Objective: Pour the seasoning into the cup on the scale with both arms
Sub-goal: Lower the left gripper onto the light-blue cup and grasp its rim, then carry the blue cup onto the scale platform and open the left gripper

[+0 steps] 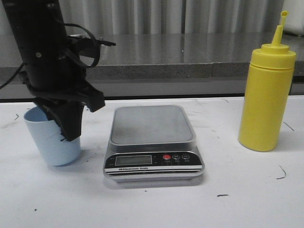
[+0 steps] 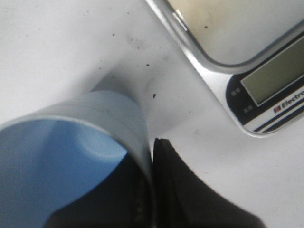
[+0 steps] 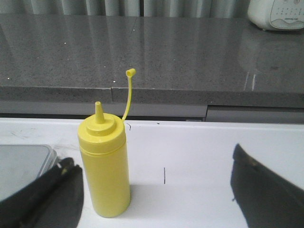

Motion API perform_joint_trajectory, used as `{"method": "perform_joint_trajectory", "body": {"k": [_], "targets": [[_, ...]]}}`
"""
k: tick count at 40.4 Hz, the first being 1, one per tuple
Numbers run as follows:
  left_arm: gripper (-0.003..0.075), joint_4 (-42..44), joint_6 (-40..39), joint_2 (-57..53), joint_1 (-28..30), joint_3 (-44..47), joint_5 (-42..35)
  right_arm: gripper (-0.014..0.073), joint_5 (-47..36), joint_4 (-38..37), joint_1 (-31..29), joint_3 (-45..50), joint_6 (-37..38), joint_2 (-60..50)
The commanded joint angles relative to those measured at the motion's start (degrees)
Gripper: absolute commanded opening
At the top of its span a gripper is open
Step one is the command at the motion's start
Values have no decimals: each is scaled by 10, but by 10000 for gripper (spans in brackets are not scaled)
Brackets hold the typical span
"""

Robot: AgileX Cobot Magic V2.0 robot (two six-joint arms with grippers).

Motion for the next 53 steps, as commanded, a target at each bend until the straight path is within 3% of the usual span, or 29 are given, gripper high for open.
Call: {"method": "perform_joint_trajectory", "body": {"k": [1,9,21,39,42,45,49,53], "targets": [[-20,0,1,-26,-5,-58,33,643,-42,1,-2,-20,-4,9],[-20,0,1,3,-32,-183,120,643,-39,1,-2,-20,-4,9],[-20,0,1,115,-88,-377,166,643,-39,1,-2,-20,-4,9],[-3,0,1,171,-106,-419,166,643,-39,1,-2,-20,-4,9],[61,0,1,171,-106,-419,166,643,-39,1,-2,-20,-4,9],[173,0,1,170,-106,-419,166,643,-39,1,-2,-20,-4,9],[377,-4,0,166,-106,-419,166,643,-39,1,-2,-20,-4,9],[471,-4,-4,156,-106,-419,166,643,-39,1,-2,-20,-4,9]]}}
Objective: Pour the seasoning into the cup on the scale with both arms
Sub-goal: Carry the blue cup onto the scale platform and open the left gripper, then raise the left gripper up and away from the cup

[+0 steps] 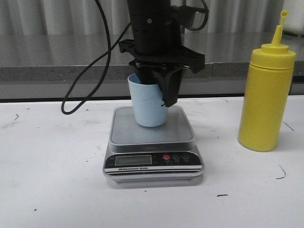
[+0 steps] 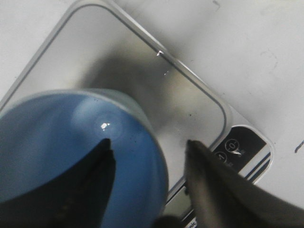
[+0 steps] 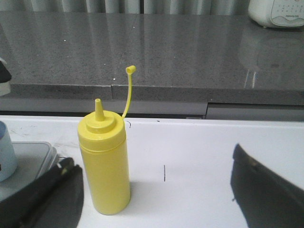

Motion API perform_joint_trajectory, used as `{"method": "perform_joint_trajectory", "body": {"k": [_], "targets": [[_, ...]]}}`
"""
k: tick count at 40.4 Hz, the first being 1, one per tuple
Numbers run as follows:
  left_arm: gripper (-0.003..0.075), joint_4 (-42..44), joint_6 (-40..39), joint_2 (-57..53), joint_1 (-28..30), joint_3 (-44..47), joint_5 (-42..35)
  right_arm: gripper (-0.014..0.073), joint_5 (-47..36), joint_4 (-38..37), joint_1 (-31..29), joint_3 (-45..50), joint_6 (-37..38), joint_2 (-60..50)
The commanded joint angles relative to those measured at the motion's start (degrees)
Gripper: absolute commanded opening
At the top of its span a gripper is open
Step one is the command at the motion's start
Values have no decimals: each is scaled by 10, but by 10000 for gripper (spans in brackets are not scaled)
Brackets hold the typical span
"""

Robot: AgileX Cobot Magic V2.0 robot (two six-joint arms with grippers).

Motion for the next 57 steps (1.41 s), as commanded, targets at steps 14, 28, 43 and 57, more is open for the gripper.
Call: {"method": "perform_joint_trajectory", "body": {"k": [14,28,43,57], "targets": [[258,41,-5,-118,3,-18,20,643,-43,1,-2,-20,-4,9],[-20,40,-19,-179,46,-8,20,643,-43,1,-2,-20,-4,9],[-20,25,-20,-313,201,200,15,643,-43,1,-2,-20,-4,9],[-20,-42,-20,-484,370,424,-109,643,-43,1,-2,-20,-4,9]]}}
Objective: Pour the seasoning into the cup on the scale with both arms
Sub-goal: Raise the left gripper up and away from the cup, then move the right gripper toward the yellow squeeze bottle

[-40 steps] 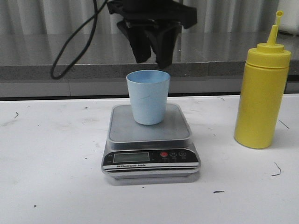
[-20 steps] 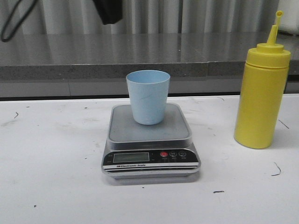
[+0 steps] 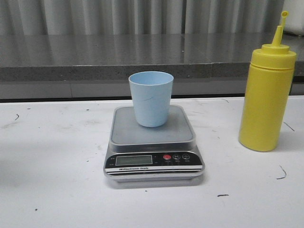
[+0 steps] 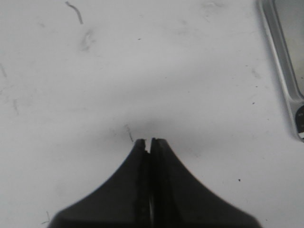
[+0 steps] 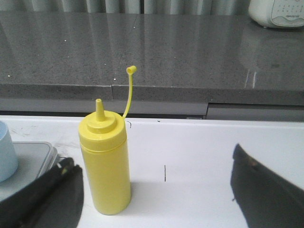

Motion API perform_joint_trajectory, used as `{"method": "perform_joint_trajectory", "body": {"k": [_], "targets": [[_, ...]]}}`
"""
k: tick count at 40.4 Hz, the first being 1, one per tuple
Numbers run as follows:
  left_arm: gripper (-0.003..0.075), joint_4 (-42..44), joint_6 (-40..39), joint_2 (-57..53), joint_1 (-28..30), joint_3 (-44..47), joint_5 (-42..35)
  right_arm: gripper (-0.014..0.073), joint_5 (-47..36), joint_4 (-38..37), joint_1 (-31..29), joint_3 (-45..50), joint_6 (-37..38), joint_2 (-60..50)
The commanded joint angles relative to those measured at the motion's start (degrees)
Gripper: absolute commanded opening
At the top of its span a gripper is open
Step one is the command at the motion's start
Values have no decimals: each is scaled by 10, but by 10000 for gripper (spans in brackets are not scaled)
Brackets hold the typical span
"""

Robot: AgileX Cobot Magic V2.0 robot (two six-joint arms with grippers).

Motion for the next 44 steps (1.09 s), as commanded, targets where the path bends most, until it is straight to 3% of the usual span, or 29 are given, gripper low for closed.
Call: {"method": "perform_joint_trajectory", "body": {"k": [1,22,35,44], "targets": [[-20,-18,-8,-72,30,40,-62,643,-43,1,-2,-20,-4,9],[-20,-51,-1,-433,45,368,-373,643,-43,1,-2,-20,-4,9],[-20,-52,-1,-688,45,486,-446,643,-43,1,-2,-20,-4,9],[-20,-52,-1,-772,45,511,-458,643,-49,1,-2,-20,-4,9]]}}
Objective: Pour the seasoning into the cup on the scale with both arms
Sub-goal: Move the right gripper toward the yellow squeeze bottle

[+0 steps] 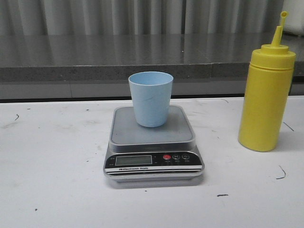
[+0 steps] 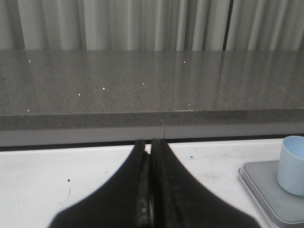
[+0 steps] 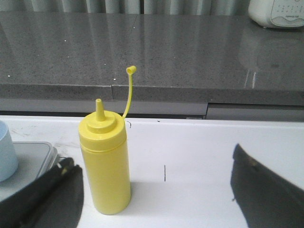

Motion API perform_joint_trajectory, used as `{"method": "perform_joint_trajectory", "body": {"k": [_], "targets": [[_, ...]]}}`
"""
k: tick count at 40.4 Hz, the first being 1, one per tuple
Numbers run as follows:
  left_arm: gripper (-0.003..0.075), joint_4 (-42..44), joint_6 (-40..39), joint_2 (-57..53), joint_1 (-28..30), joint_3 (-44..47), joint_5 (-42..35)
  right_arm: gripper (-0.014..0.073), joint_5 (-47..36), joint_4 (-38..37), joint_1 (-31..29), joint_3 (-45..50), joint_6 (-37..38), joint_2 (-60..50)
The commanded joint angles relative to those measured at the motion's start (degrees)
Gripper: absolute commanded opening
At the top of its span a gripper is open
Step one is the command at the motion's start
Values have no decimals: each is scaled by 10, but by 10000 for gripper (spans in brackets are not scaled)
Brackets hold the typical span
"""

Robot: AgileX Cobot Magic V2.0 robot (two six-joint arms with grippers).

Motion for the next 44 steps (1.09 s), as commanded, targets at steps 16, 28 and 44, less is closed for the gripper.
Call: {"method": "perform_joint_trajectory", "body": {"k": [16,28,44], "targets": [[-20,-8,-2,-13,2,-10,-49,643,-176,2,4,-44,-4,139],[-20,-8,-2,-13,2,-10,-49,643,-295,8,107,-22,-1,291],[-20,-8,-2,-13,2,-10,-49,643,-581,35,146,129,21,428]]}}
